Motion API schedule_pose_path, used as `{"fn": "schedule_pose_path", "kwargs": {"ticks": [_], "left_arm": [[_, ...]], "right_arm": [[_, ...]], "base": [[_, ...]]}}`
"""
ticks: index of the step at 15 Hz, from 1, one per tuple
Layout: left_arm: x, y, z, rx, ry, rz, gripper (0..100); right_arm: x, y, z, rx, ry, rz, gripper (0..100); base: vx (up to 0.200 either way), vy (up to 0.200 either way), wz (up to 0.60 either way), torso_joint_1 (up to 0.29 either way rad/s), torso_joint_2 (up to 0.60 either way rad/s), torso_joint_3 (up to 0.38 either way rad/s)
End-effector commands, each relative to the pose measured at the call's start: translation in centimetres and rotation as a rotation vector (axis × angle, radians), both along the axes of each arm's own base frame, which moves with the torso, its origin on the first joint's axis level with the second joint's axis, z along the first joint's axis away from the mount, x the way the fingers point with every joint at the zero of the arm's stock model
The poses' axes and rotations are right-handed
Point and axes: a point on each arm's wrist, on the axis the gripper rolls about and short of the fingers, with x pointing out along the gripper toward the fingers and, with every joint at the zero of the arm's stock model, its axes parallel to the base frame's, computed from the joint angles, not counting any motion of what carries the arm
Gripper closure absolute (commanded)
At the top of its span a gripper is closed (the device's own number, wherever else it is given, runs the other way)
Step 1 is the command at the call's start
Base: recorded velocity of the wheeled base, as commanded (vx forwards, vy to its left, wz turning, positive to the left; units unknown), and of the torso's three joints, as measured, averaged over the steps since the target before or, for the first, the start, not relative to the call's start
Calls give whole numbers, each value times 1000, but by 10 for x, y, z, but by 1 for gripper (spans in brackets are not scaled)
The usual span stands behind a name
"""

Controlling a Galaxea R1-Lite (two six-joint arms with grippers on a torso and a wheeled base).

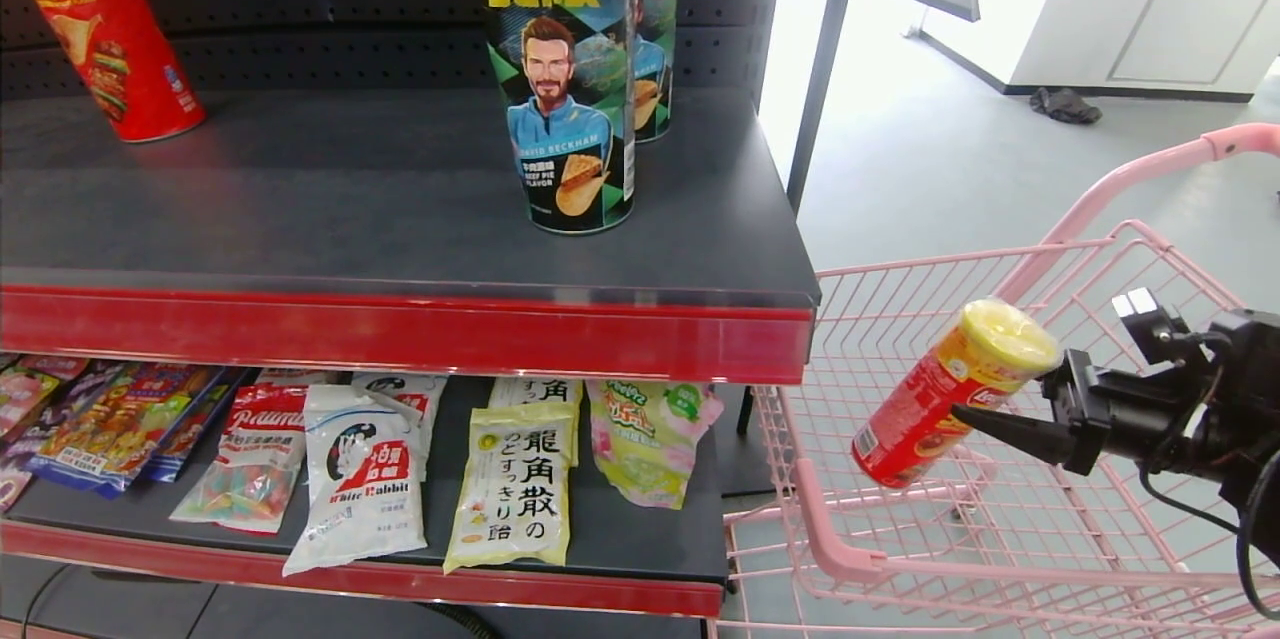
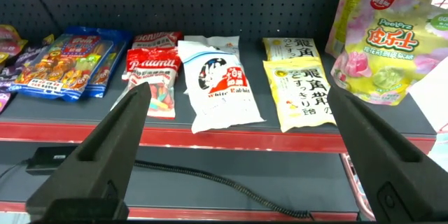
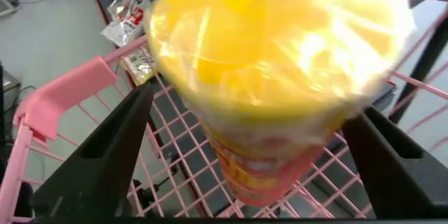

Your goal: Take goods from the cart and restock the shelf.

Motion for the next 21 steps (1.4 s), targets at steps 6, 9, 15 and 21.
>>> {"fn": "schedule_pose_path", "kwargs": {"ticks": [6, 9, 15, 21], "left_arm": [[0, 0, 0, 0, 1, 1, 0], [0, 0, 0, 0, 1, 2, 0], [0, 0, 0, 0, 1, 1, 0], [0, 0, 0, 0, 1, 1, 0]], "right_arm": [[12, 31, -19, 5, 47, 105, 0], [18, 26, -25, -21, 43, 29, 0], [31, 18, -19, -59, -6, -77, 0], [22, 22, -15, -65, -16, -60, 100]], "base": [[0, 0, 0, 0, 0, 0], [0, 0, 0, 0, 0, 0], [0, 0, 0, 0, 0, 0], [0, 0, 0, 0, 0, 0]]}}
